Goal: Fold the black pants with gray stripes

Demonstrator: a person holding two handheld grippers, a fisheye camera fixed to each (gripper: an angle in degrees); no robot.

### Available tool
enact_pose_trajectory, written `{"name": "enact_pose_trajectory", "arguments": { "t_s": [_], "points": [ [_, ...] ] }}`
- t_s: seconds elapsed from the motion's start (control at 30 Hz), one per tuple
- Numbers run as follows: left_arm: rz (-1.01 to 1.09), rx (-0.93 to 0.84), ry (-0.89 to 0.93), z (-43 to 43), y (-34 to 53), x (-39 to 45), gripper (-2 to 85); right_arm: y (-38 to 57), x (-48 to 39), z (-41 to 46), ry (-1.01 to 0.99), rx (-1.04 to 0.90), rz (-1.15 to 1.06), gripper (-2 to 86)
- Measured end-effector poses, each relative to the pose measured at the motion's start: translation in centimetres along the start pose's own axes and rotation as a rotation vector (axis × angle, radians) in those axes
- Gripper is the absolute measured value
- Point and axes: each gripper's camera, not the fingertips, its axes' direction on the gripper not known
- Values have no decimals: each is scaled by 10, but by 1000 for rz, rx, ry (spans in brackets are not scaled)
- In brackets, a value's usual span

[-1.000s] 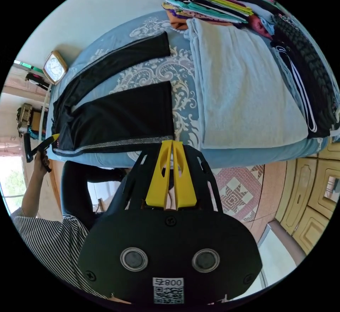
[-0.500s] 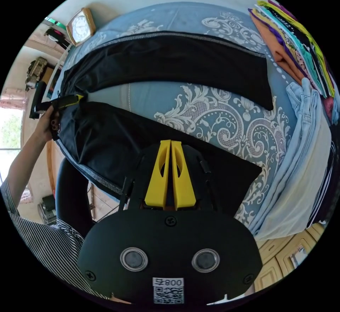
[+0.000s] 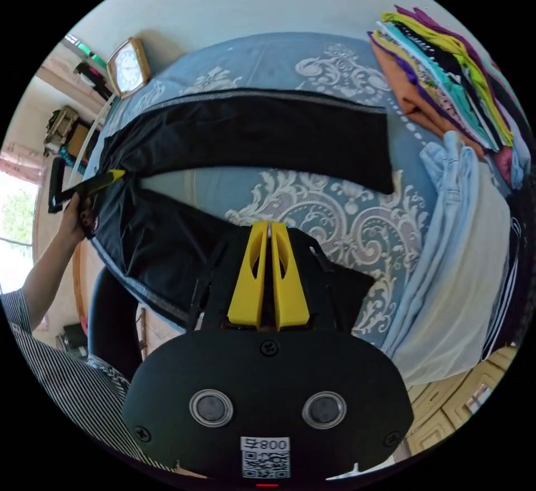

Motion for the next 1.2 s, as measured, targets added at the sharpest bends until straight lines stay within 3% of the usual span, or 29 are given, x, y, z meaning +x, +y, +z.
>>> {"name": "enact_pose_trajectory", "arguments": {
  "t_s": [0.27, 0.4, 0.53, 0.7, 1.07, 1.2],
  "points": [
    [276, -177, -255, 32, -20, 39, 67, -57, 72, -14, 136, 36, 249, 86],
    [228, -167, -175, 21, -19, 37, 32, -72, 91, -4, 97, -9, 339, 75],
    [229, -95, -95, 0, -13, 40, 23, -88, 93, -19, 100, -11, 282, 30],
    [224, -169, -64, 5, 1, 32, 22, -99, 106, -19, 60, -60, 304, 28],
    [229, -156, -38, -27, 24, 23, 27, -145, 89, -60, 71, 111, 315, 86],
    [232, -153, -39, -41, 35, 20, 27, -169, 88, -67, -10, 153, 372, 91]
  ]
}}
